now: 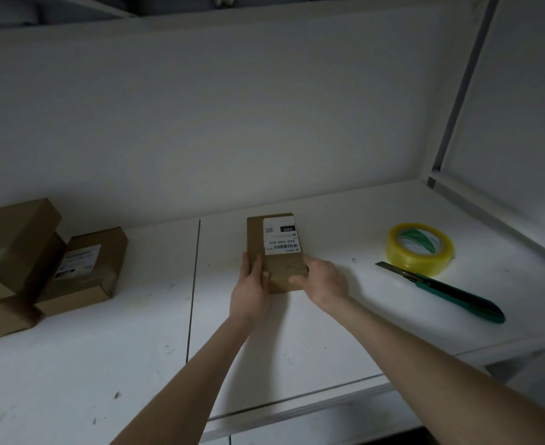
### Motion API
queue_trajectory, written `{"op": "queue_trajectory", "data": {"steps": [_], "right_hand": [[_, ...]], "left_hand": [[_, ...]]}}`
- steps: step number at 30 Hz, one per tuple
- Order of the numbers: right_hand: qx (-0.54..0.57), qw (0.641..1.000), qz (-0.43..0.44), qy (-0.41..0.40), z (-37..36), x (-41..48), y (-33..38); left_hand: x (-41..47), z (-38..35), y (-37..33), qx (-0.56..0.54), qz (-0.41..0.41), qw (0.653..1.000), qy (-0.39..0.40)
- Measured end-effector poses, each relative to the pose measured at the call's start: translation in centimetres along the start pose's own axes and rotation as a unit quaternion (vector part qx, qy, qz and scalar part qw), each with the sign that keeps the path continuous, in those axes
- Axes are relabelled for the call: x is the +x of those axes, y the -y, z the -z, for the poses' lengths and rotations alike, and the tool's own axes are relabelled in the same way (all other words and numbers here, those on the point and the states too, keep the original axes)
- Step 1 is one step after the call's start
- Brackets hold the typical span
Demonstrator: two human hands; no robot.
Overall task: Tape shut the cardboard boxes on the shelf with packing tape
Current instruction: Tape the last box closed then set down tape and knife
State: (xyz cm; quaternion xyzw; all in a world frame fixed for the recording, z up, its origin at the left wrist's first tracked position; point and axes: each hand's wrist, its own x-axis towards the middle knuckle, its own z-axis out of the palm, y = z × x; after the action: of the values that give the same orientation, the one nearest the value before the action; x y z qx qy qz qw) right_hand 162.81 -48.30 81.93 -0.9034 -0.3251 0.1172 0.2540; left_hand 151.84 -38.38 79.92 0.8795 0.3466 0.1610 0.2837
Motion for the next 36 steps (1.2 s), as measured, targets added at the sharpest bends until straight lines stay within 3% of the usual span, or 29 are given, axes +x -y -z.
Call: {"op": "queue_trajectory", "data": {"steps": [6,9,13,19,24,29,33,36], "right_hand": [[-0.117,0.993,0.018,0.03,2.4,0.5,0.4],[-0.157,0.987,0.023,0.0,4.6,0.4,-0.7],[-0.217,0.974,-0.018,-0.058,8.7,-0.1,-6.0],[-0.326,0.935,-0.138,-0.037,12.7,-2.7,-13.2],[-0.245,0.962,-0.117,0.006,11.8,-3.2,-17.7],[-0.13,0.99,-0.054,0.018,11.5,-3.2,-18.2],[-0.026,0.996,-0.032,-0.082,12.7,-3.0,-17.3],[-0.027,0.978,-0.122,-0.166,15.1,-1.6,-17.9]], "left_hand": [[0.5,0.0,-0.6,0.034,0.048,0.998,0.008],[0.9,0.5,-1.1,0.083,0.052,0.995,-0.034],[1.2,-0.2,-3.7,0.102,-0.071,0.987,-0.107],[1.3,-4.2,-9.5,0.118,-0.173,0.978,-0.024],[1.7,-7.1,-12.9,0.096,-0.158,0.982,0.047],[1.8,-8.0,-14.4,0.031,-0.111,0.992,0.058],[2.3,-8.0,-15.2,-0.052,-0.069,0.996,0.009],[2.6,-8.7,-16.0,-0.06,-0.054,0.996,0.027]]}}
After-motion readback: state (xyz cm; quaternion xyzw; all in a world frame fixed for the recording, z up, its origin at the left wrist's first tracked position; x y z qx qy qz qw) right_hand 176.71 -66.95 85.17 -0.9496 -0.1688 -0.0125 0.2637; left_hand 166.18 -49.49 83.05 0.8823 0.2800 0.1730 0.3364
